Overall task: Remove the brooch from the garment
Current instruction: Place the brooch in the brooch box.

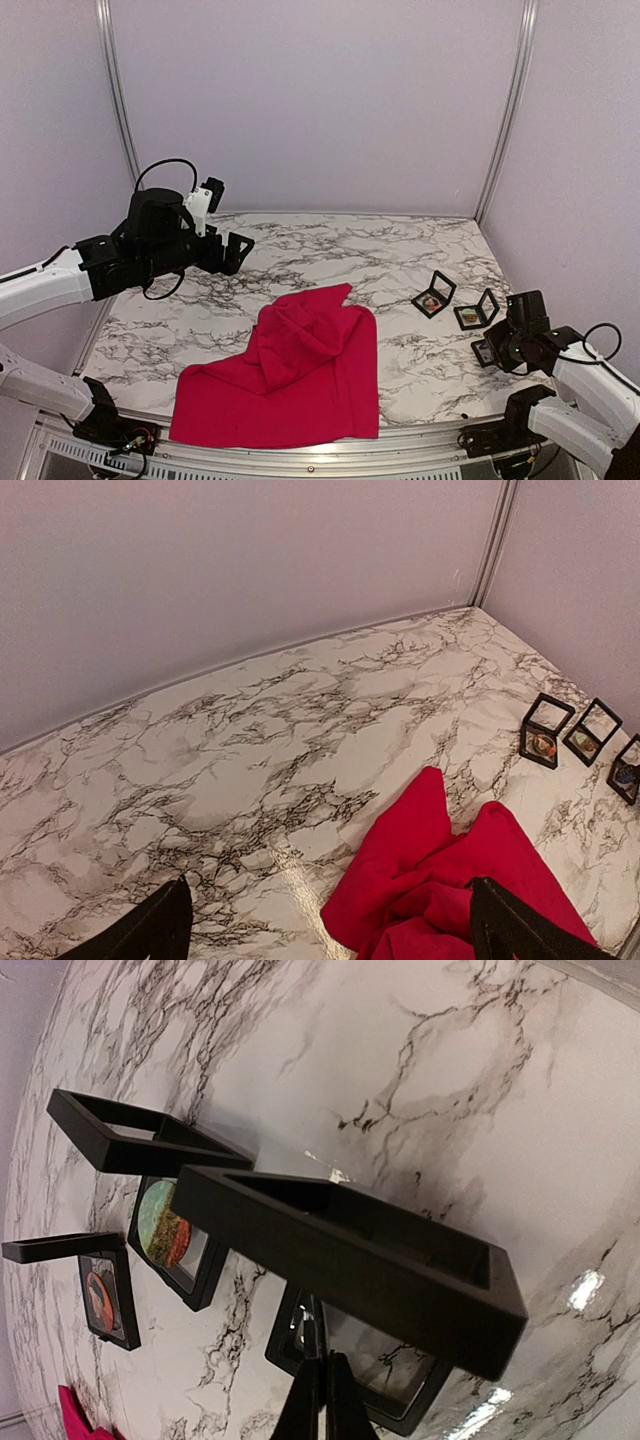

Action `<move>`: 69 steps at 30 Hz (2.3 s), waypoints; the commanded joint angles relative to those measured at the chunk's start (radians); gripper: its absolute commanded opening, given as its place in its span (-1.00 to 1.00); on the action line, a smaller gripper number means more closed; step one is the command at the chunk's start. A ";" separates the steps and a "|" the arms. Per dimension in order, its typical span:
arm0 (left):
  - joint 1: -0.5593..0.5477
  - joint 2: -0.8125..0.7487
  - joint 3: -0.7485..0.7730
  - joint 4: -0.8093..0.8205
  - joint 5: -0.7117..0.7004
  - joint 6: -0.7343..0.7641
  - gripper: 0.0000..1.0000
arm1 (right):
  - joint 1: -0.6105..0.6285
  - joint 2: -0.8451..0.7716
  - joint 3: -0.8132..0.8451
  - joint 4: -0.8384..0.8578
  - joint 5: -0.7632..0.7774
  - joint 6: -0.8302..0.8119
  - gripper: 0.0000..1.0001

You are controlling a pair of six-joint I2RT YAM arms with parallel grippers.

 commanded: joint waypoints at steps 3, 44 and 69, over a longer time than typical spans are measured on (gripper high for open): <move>0.006 0.001 -0.014 -0.002 0.010 -0.007 0.98 | -0.009 -0.020 -0.014 0.014 0.024 0.023 -1.00; 0.006 0.017 -0.009 0.001 0.036 -0.007 0.98 | -0.009 0.068 0.073 -0.077 -0.012 -0.082 -0.05; 0.007 0.048 0.035 -0.023 0.015 -0.055 0.98 | 0.003 0.224 0.292 -0.099 -0.087 -0.284 0.97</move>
